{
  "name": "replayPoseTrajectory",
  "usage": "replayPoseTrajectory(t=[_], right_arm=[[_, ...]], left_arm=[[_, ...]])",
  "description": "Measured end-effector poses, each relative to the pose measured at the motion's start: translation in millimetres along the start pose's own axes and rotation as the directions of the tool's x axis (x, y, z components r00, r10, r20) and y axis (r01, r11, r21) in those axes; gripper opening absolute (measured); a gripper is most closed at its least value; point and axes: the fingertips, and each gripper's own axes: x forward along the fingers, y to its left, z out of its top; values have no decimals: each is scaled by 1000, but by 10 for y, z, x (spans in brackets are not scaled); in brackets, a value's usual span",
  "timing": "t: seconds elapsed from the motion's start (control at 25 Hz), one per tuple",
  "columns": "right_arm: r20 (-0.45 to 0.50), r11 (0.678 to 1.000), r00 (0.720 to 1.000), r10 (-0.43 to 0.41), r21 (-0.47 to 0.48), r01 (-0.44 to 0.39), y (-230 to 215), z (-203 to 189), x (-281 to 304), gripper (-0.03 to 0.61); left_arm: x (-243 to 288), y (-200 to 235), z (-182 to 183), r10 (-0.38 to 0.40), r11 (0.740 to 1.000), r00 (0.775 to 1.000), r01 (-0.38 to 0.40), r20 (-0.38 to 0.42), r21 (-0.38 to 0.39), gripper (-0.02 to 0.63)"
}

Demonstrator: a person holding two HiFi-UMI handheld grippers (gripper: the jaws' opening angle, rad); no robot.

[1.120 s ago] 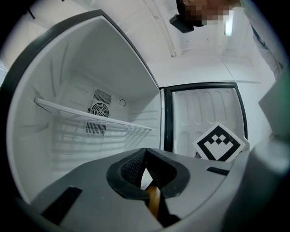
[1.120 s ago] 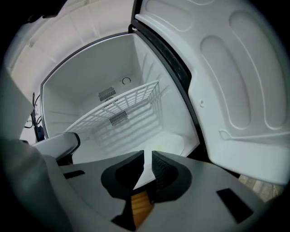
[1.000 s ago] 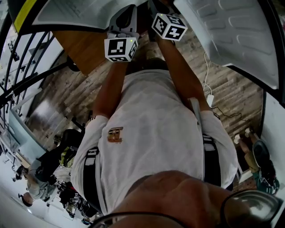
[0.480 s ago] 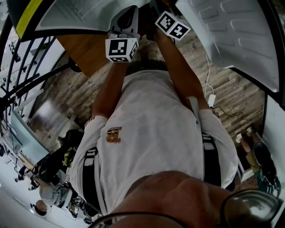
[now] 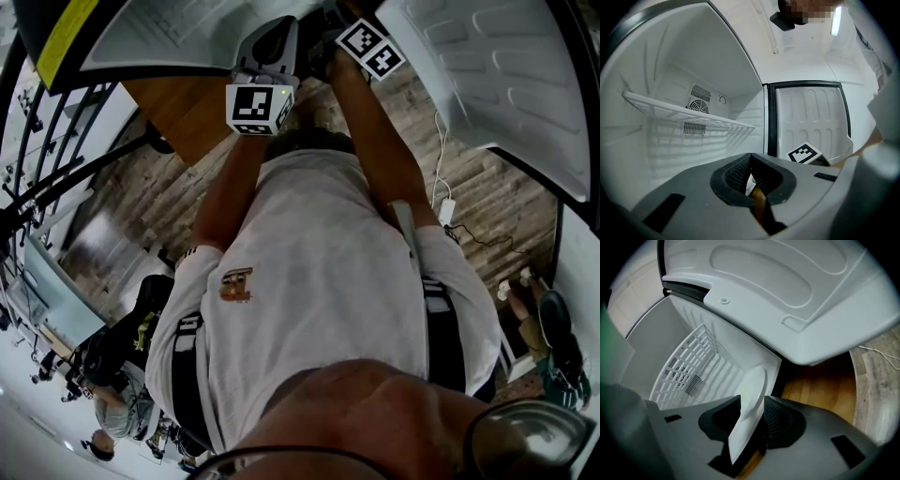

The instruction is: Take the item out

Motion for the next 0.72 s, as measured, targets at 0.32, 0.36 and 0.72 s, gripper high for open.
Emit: replayPoseTrajectory(t=[0.32,0.36,0.72], right_arm=[[11,999,1000,-9,32,9,1,-10,120,150],[12,999,1000,-11,35,11,-1,-5,133,150],[7,998,1000,-29,55,29,-47,-6,229,144]], left_arm=[[-17,54,-33,-18,1000,1000,18,-14,14,18],[-13,60,-34,-19,1000,1000,19,-15,13,18],[31,151,-82,-14,1000,1000,15,-13,18,18]])
